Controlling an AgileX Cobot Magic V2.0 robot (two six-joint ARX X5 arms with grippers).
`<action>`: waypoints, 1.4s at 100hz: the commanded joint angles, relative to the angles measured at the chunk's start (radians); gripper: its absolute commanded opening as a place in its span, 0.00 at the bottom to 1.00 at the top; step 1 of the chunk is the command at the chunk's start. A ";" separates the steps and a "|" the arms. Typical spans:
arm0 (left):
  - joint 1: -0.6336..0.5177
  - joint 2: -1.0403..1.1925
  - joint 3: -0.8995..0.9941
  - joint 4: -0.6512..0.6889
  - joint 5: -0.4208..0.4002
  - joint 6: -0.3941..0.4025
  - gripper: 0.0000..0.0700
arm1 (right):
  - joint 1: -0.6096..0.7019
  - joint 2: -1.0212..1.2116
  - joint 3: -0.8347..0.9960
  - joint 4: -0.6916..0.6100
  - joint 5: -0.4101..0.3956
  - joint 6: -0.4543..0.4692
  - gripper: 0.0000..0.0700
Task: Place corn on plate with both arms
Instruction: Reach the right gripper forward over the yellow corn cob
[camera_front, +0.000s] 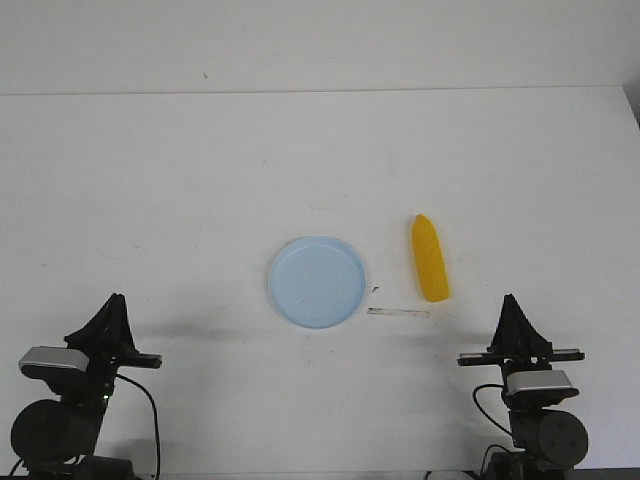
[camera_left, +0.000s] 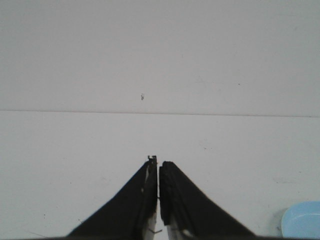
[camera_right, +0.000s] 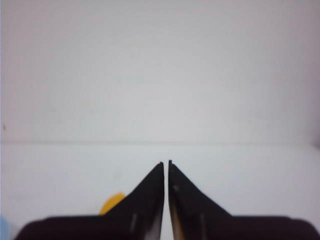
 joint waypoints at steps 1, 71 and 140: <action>-0.001 -0.002 0.008 0.018 -0.003 -0.002 0.00 | 0.000 0.002 0.002 0.014 0.001 0.027 0.01; -0.001 -0.002 0.008 0.018 -0.003 -0.002 0.00 | 0.014 0.537 0.467 -0.287 0.002 0.051 0.01; -0.001 -0.002 0.008 0.018 -0.002 -0.002 0.00 | 0.266 1.238 0.992 -0.697 0.271 0.311 0.01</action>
